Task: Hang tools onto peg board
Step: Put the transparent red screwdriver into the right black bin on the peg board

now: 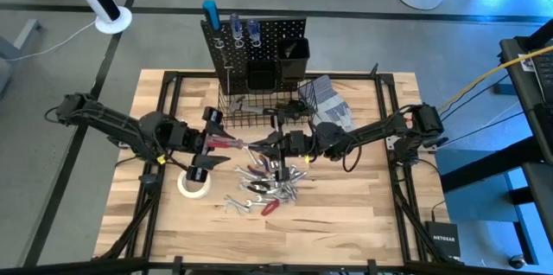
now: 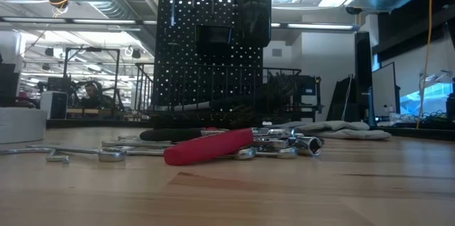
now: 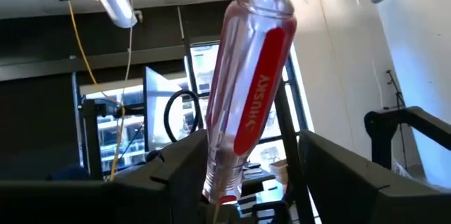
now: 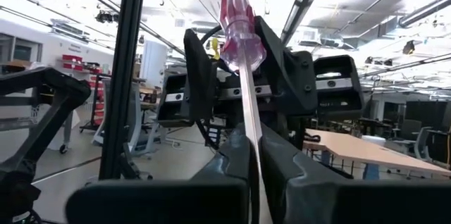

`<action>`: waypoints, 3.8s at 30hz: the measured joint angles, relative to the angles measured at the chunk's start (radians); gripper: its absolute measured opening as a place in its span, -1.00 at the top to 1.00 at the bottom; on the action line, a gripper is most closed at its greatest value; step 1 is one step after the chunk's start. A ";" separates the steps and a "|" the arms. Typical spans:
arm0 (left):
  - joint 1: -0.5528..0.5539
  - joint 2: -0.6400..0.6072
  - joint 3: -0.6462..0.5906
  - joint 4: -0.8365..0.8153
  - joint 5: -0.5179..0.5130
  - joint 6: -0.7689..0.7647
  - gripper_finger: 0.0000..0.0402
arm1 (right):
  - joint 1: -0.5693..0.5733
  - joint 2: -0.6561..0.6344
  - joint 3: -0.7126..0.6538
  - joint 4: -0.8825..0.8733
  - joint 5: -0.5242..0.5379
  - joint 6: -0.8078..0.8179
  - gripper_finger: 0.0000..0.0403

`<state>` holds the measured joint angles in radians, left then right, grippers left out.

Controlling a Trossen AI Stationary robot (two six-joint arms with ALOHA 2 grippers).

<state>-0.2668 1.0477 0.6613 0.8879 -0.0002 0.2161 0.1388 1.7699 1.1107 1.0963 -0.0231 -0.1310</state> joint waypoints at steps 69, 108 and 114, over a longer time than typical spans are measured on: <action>0.103 0.171 0.226 -0.694 -0.190 -0.112 0.63 | -0.001 -0.232 0.001 -0.578 0.101 0.024 0.31; 0.014 -0.223 -0.274 -0.812 -0.206 -0.384 0.23 | -0.257 -0.421 0.434 -0.945 0.456 -0.165 0.46; 0.019 -0.223 -0.274 -0.815 -0.206 -0.383 0.23 | -0.362 -0.402 0.452 -0.943 0.423 -0.163 0.45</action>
<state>-0.2478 0.8249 0.3870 0.0729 -0.2066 -0.1674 -0.2235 1.3680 1.5627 0.1536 0.3998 -0.2945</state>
